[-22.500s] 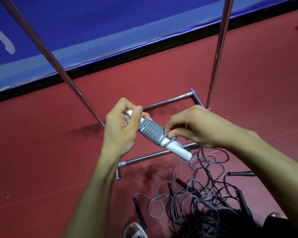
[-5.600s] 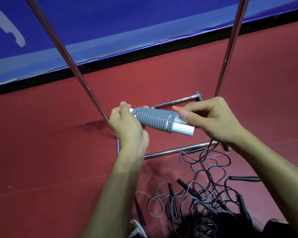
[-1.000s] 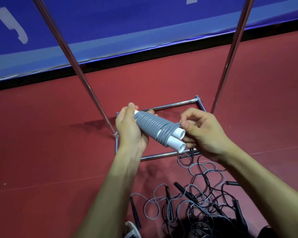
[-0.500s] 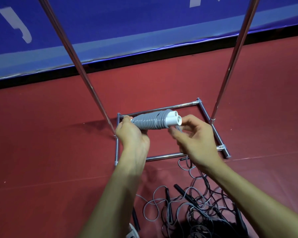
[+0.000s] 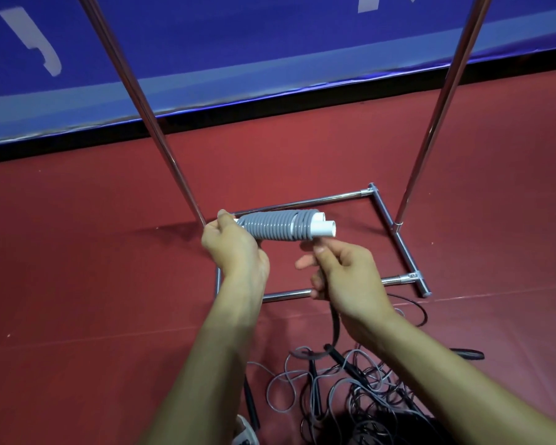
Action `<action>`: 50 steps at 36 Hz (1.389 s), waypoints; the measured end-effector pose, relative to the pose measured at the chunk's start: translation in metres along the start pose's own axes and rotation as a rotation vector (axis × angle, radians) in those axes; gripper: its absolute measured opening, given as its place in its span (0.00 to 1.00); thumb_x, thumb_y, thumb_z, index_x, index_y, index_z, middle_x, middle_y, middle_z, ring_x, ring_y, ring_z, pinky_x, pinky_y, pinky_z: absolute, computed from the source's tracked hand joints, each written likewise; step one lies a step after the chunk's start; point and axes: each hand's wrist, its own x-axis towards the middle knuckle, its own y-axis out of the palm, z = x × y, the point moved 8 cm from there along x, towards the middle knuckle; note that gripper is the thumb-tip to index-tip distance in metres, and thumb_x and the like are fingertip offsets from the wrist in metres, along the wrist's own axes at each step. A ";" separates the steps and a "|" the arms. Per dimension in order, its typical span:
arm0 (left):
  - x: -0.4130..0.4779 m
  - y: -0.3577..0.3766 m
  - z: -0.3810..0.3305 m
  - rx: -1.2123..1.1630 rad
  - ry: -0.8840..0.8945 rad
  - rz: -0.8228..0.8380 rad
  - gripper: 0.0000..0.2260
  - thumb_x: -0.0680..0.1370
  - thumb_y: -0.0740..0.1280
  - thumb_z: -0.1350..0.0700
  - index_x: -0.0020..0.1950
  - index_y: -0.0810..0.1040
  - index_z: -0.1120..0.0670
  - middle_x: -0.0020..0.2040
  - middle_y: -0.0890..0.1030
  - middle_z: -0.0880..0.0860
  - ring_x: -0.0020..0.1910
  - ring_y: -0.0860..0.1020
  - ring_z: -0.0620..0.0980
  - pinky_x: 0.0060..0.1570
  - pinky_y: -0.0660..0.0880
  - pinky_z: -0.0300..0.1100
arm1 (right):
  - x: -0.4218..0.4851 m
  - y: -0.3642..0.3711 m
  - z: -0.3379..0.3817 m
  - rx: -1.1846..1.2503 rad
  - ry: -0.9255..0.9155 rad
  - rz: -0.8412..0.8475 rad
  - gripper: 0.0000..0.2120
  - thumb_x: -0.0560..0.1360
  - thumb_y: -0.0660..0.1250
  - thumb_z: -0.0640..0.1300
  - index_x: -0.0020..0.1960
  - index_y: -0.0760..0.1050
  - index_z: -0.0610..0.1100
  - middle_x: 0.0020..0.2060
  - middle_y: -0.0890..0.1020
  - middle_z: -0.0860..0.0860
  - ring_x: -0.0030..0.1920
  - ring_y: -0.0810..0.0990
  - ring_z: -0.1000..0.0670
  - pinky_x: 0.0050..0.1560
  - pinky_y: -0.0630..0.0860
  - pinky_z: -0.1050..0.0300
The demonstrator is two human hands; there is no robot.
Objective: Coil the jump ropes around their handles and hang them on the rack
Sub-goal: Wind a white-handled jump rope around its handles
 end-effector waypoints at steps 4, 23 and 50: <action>0.007 -0.005 -0.011 0.080 0.122 -0.039 0.11 0.81 0.60 0.58 0.39 0.69 0.55 0.37 0.74 0.53 0.42 0.77 0.57 0.52 0.78 0.60 | -0.006 0.006 -0.008 -0.307 -0.029 0.005 0.10 0.82 0.59 0.42 0.46 0.77 0.46 0.26 0.75 0.54 0.24 0.66 0.57 0.33 0.65 0.56; -0.015 0.006 -0.052 0.347 0.606 0.016 0.13 0.82 0.59 0.59 0.37 0.64 0.51 0.30 0.69 0.46 0.26 0.70 0.37 0.33 0.67 0.34 | -0.015 0.000 -0.008 -0.029 0.265 -0.040 0.16 0.84 0.57 0.46 0.40 0.74 0.42 0.32 0.78 0.49 0.29 0.69 0.54 0.27 0.73 0.59; -0.047 0.019 -0.075 0.487 0.910 0.223 0.06 0.81 0.59 0.66 0.44 0.67 0.61 0.31 0.69 0.40 0.30 0.73 0.32 0.34 0.64 0.26 | 0.001 -0.031 0.059 -0.872 -0.256 0.004 0.04 0.78 0.66 0.42 0.46 0.79 0.48 0.29 0.82 0.49 0.29 0.77 0.54 0.33 0.71 0.59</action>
